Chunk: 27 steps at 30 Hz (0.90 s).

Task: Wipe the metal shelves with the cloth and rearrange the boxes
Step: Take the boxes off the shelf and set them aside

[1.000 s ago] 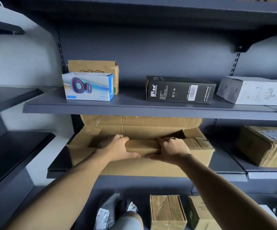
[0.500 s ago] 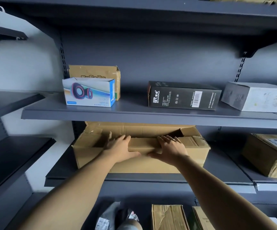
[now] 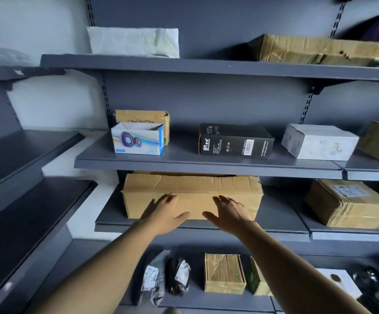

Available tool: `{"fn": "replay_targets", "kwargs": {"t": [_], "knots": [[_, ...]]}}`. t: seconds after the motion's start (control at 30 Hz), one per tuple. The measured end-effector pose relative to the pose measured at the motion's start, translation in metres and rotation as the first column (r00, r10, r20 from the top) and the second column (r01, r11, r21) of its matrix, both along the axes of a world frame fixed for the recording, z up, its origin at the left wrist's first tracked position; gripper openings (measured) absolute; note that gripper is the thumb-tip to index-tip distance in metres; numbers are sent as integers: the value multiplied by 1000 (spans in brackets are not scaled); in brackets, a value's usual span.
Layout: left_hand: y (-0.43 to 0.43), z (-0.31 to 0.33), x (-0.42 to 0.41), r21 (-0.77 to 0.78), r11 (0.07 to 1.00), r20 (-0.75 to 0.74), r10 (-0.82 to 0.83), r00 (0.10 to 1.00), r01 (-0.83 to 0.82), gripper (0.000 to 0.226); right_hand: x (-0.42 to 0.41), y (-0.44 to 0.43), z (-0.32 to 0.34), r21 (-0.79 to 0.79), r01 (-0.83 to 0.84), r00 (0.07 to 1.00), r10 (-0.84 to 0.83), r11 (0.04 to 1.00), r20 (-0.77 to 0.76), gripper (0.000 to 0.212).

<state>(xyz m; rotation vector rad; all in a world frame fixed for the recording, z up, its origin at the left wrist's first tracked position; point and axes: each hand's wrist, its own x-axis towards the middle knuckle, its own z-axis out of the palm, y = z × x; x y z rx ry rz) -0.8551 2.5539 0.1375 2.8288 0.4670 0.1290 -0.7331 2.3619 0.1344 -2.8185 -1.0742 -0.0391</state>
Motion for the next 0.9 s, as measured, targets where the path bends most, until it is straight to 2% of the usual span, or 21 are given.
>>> {"fn": "replay_targets", "kwargs": {"t": [0.2,0.37,0.53,0.63,0.77,0.9], "knots": [[-65,61,-63,-244,969,165,83,983,-41,77,-82,-50,73,208,50,998,-40,977,-49,73],[-127,115,-87,-434,901,362,164,918,10,61,-131,-95,119,461,179,978,-106,869,-180,69],[-169,161,-88,-485,867,499,169,850,112,50,-144,-129,151,705,250,965,-108,664,-240,60],[-182,179,-75,-517,840,522,157,838,165,51,-142,-145,161,812,256,965,-91,524,-245,64],[-209,195,-44,-569,764,533,61,844,304,74,-128,-172,166,873,280,959,-89,399,-267,77],[-241,199,-1,-606,642,553,-85,829,470,76,-104,-203,171,892,331,943,-152,309,-298,84]]}}
